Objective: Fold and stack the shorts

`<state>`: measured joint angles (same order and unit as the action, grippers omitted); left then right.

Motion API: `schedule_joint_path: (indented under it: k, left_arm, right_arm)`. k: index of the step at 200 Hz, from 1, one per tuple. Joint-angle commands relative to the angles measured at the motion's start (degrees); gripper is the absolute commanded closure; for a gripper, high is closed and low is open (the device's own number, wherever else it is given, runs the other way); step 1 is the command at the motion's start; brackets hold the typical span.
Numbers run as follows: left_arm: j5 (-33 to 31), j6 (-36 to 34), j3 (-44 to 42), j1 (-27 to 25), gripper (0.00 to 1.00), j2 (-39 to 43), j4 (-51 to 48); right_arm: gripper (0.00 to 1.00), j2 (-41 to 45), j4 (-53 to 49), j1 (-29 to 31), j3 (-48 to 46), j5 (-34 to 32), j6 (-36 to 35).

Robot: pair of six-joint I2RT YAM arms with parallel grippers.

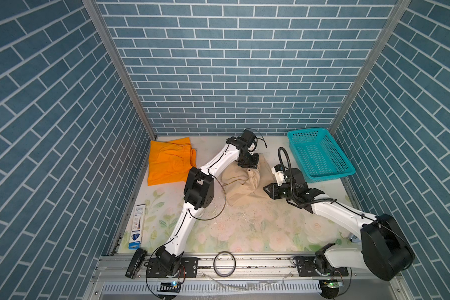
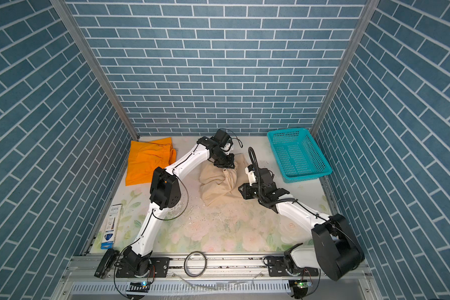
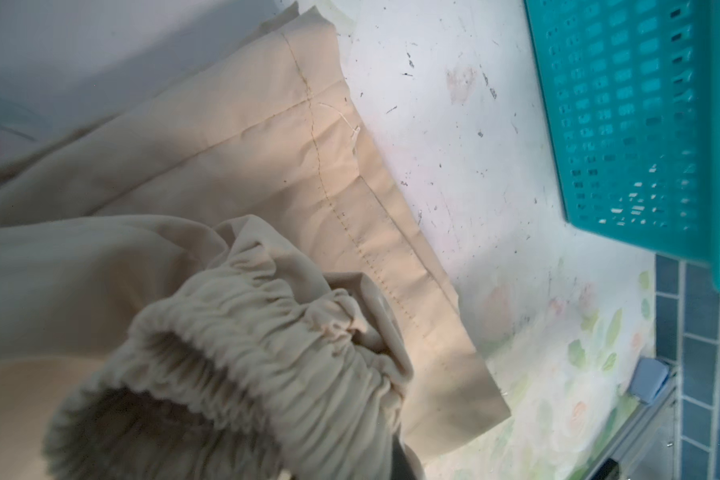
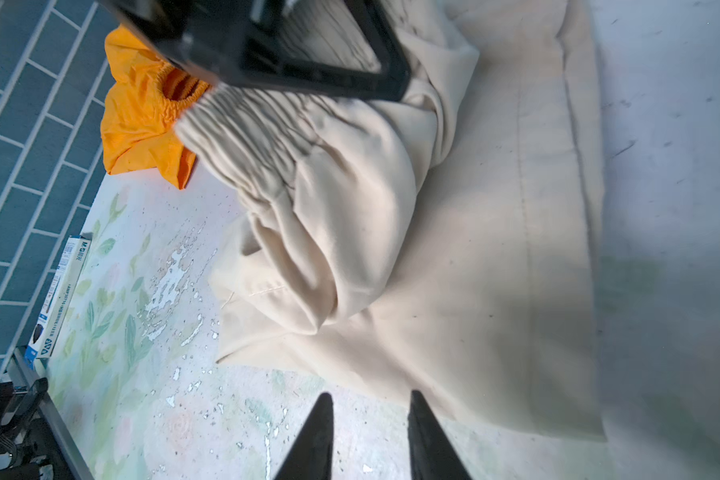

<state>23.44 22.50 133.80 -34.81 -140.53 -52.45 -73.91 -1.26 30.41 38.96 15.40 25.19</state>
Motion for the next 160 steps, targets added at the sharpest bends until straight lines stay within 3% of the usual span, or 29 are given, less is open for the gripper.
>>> schedule_joint_path:
  k: [1,9,20,35,41,44,71,88,131,160]
  left_arm:
    - [3.3,1.0,0.0,-1.3,0.73,-1.2,6.3]
    - [3.6,0.9,0.8,-1.8,0.65,-1.7,6.4]
    - [2.8,0.3,3.0,-2.4,0.4,-2.3,5.1]
    - [1.2,-1.2,6.3,-3.2,0.22,-1.9,2.1]
    - [0.4,-1.7,7.2,-3.4,0.05,-1.2,1.3]
    - [0.1,-1.9,7.4,-3.3,0.01,-0.7,1.0]
    - [-6.6,-3.8,6.1,-2.5,0.0,6.7,-1.6]
    - [-10.5,-4.7,1.0,-0.4,0.0,12.8,-2.7]
    - [-10.5,-3.9,-28.8,8.2,0.0,31.8,8.9]
    - [-10.6,-4.5,-42.2,9.1,0.01,37.5,13.8]
  right_arm:
    - [0.61,2.5,-6.4,-0.3,-1.1,-2.2,0.6]
    - [0.59,3.6,-8.0,-0.4,-0.8,-2.6,-0.1]
    - [0.57,5.1,-10.2,-0.4,-0.2,-3.6,-0.9]
    - [0.53,6.8,-13.2,-0.6,1.1,-4.8,-2.3]
    - [0.52,7.1,-14.2,-0.8,1.7,-5.1,-2.7]
    - [0.52,7.2,-14.6,-0.9,2.1,-5.3,-3.0]
    - [0.5,6.1,-17.1,-1.5,6.0,-5.4,-5.2]
    - [0.5,3.5,-17.3,-1.7,9.4,-4.4,-7.1]
    - [0.62,-6.9,-13.7,-1.6,19.9,0.6,-9.8]
    - [0.7,-17.7,-14.0,-1.6,29.2,6.3,-11.8]
